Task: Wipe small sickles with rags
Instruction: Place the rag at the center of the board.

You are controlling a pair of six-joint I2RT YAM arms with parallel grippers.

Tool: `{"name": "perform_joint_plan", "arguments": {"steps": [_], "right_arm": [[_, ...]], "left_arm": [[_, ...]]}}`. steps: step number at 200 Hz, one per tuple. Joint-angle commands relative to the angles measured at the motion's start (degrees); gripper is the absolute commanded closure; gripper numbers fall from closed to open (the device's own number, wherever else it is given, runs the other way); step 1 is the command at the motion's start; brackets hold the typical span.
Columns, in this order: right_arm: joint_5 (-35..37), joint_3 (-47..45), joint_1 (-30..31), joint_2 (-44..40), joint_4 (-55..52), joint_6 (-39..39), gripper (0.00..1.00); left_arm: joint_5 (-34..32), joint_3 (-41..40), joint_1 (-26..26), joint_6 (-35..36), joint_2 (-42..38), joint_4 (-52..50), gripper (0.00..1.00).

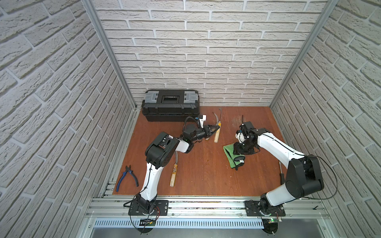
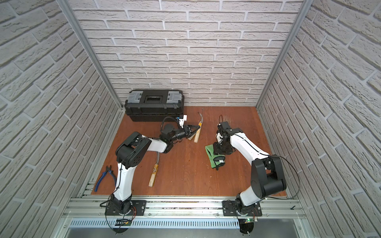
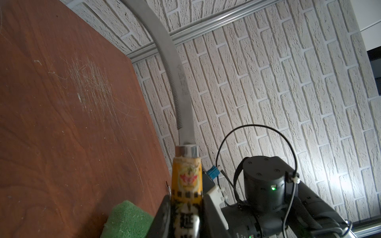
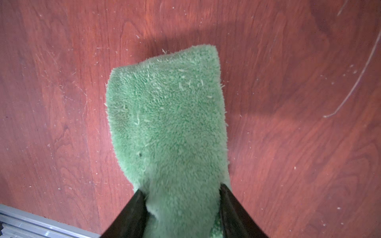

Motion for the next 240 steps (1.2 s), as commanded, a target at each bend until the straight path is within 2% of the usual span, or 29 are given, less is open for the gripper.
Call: {"name": "perform_joint_plan", "arguments": {"steps": [1, 49, 97, 107, 115, 148, 177, 208, 240], "right_arm": [[1.34, 0.04, -0.03, -2.53, -2.4, 0.79, 0.43], [-0.67, -0.92, 0.01, -4.6, -1.44, 1.41, 0.39], [-2.84, -2.51, 0.13, -5.81, 1.59, 2.49, 0.11], [-3.24, -2.62, 0.1, -5.95, 1.95, 2.51, 0.07], [-3.42, -2.75, 0.05, -6.05, 2.21, 2.61, 0.0], [-2.59, -2.47, 0.05, -6.4, 2.28, 2.9, 0.0], [0.89, -2.71, 0.14, -8.6, 2.71, 4.13, 0.0], [-4.48, -4.1, 0.1, -10.01, 5.75, 4.09, 0.0], [-6.94, -3.96, 0.14, -10.07, 6.44, 4.18, 0.0]], "left_arm": [[1.17, -0.53, 0.46, 0.19, -1.76, 6.65, 1.0], [1.3, -1.25, 0.48, 0.31, -2.05, 6.87, 1.0], [0.87, -1.87, 0.5, 0.29, -2.11, 7.23, 1.0], [0.95, -1.87, 0.53, 0.33, -2.09, 7.3, 1.0], [0.96, -1.83, 0.45, 0.3, -2.09, 7.18, 1.0], [1.05, -1.7, 0.47, 0.37, -2.04, 6.97, 1.0], [1.05, -1.62, 0.51, 0.3, -1.86, 6.97, 1.0], [1.14, -1.36, 0.51, 0.23, -1.89, 6.96, 1.0], [1.19, -1.35, 0.52, 0.23, -1.84, 6.83, 1.0]]}}
